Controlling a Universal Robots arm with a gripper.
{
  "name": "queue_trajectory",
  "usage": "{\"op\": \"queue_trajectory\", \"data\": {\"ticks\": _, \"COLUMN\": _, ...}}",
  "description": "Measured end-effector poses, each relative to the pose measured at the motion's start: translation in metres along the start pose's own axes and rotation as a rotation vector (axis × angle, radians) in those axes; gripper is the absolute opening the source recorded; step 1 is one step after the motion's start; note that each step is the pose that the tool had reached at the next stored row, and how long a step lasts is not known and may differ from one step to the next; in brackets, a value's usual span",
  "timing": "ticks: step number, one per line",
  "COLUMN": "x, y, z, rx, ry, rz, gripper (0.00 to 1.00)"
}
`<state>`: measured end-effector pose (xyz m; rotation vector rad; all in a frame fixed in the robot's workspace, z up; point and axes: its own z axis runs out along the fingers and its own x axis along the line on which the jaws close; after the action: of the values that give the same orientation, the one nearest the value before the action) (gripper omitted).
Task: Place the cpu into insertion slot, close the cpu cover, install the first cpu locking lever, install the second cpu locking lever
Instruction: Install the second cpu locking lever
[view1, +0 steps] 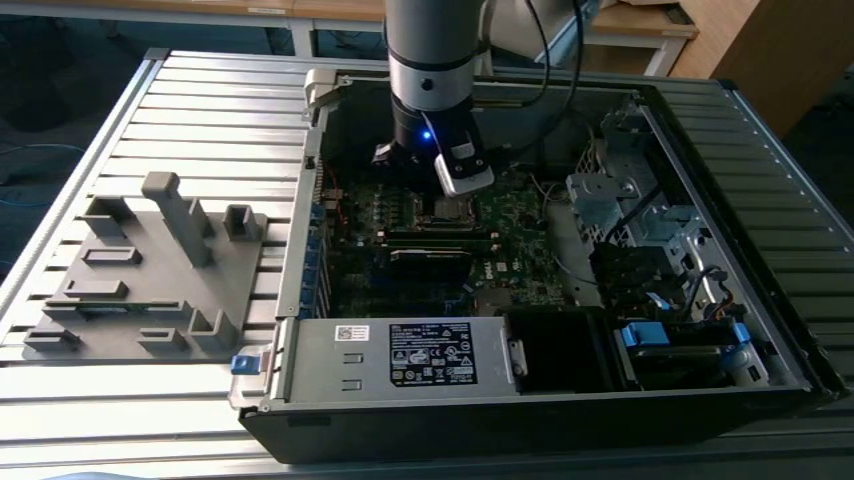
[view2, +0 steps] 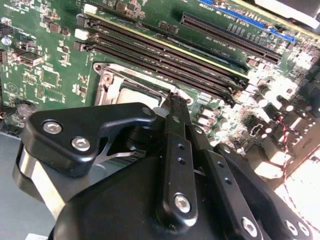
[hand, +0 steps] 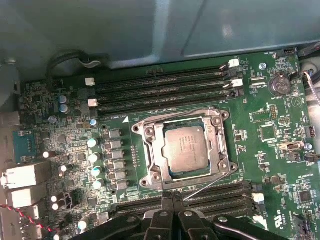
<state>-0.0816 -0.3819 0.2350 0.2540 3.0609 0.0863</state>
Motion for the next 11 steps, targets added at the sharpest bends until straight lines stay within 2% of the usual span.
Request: {"op": "queue_trajectory", "data": {"ticks": 11, "x": 0.0061, "y": -0.0016, "z": -0.0004, "rx": 0.0, "ry": -0.0001, "rz": 0.0, "gripper": 0.11}}
